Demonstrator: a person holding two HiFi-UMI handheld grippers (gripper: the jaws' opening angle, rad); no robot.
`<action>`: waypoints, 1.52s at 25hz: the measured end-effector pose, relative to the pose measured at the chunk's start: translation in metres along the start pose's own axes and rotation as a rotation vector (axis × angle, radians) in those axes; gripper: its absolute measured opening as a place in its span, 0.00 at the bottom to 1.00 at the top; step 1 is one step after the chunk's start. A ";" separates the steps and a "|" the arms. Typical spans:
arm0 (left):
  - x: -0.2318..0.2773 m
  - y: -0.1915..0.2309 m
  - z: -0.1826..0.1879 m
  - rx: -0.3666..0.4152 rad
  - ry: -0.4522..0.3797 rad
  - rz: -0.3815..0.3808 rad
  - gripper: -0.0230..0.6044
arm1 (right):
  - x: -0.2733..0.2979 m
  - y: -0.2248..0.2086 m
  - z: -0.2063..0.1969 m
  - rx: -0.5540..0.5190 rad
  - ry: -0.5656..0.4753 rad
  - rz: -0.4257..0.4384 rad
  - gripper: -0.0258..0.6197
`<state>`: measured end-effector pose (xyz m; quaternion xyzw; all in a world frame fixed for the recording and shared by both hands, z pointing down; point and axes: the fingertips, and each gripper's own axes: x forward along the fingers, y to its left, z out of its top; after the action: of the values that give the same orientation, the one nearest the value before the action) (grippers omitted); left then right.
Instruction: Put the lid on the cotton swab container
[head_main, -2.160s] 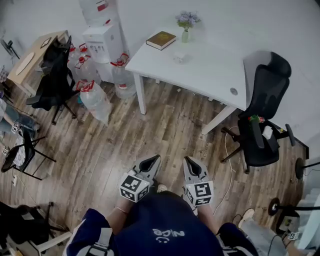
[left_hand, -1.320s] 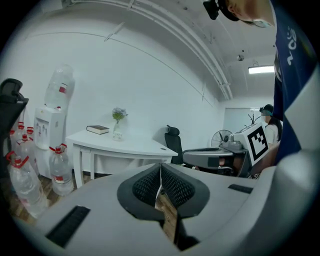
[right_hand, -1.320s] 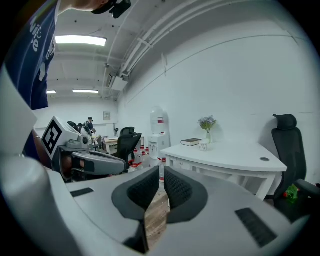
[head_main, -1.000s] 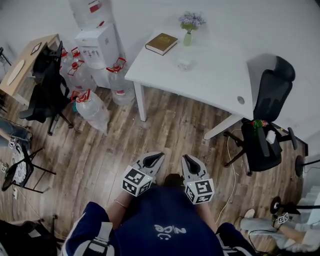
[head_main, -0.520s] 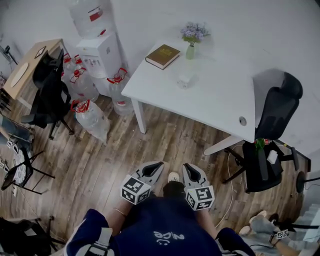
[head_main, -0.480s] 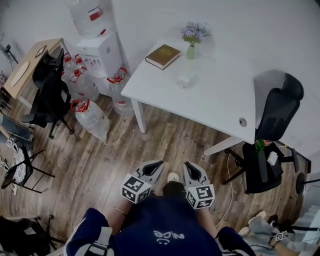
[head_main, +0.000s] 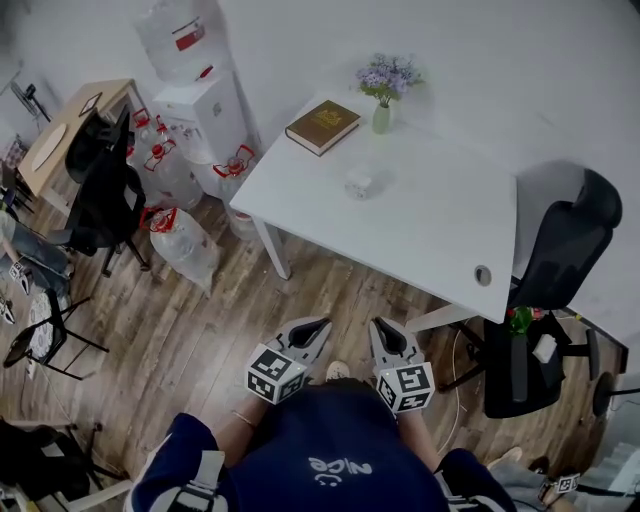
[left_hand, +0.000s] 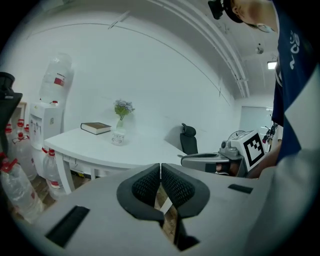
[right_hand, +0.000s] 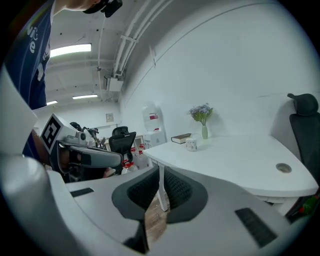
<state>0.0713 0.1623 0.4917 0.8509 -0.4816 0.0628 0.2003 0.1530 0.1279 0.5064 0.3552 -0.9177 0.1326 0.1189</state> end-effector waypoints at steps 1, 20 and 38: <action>0.007 0.000 0.002 0.000 -0.001 0.006 0.07 | 0.002 -0.006 0.000 -0.001 0.004 0.011 0.13; 0.077 0.033 0.009 -0.035 0.005 0.028 0.07 | 0.051 -0.051 0.003 0.054 0.027 0.058 0.13; 0.159 0.182 0.100 0.061 0.011 -0.141 0.07 | 0.194 -0.105 0.073 0.141 -0.015 -0.121 0.13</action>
<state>-0.0069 -0.0868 0.4995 0.8881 -0.4172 0.0677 0.1809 0.0762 -0.0909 0.5157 0.4186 -0.8837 0.1867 0.0946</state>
